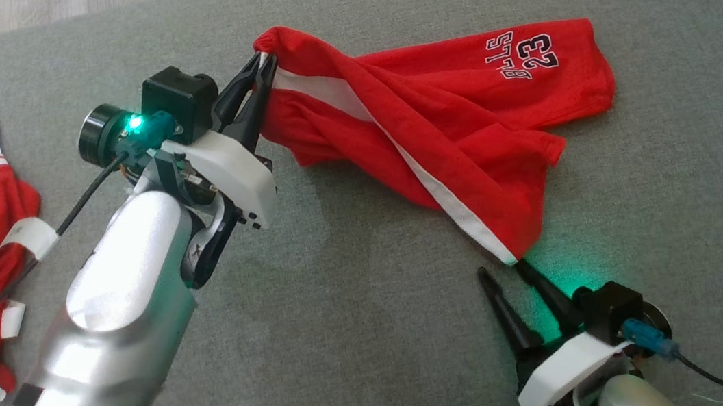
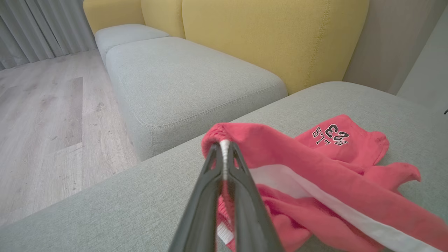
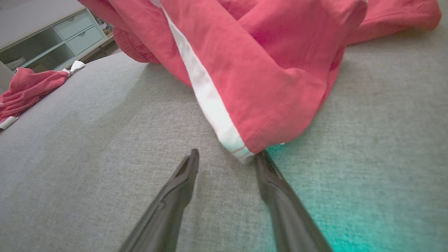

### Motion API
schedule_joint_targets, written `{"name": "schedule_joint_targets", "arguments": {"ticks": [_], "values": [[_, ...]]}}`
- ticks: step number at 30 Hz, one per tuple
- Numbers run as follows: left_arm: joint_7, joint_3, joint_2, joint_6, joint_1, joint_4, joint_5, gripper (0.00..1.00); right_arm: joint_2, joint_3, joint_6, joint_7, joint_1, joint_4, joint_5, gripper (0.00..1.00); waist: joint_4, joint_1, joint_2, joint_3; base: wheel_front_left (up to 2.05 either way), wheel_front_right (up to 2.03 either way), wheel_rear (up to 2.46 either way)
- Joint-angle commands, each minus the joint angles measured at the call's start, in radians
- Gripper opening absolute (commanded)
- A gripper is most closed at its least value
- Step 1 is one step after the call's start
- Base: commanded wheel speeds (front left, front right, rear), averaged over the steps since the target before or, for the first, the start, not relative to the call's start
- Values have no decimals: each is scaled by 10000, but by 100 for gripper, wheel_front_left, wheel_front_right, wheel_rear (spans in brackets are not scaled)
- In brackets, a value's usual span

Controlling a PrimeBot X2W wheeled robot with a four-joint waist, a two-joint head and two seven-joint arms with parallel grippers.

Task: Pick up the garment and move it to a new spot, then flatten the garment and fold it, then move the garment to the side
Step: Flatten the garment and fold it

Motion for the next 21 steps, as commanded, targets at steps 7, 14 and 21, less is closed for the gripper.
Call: {"name": "schedule_joint_targets", "arguments": {"ticks": [7, 14, 21], "values": [[-37, 292, 329, 61, -484, -324, -110, 0, -33, 49, 65, -38, -208, -213, -137, 0, -73, 0, 0, -81, 0, 0, 0], [-478, 265, 608, -111, -373, -642, -219, 0, -33, -1072, 65, -38, -192, -1736, -717, 0, -390, 0, 0, -452, 0, 0, 0], [-768, 439, 1072, -283, -710, -1366, -549, 0, -291, -2133, 65, -38, -1100, -3846, -1049, 0, -718, 0, 0, -487, 0, 0, 0]]}}
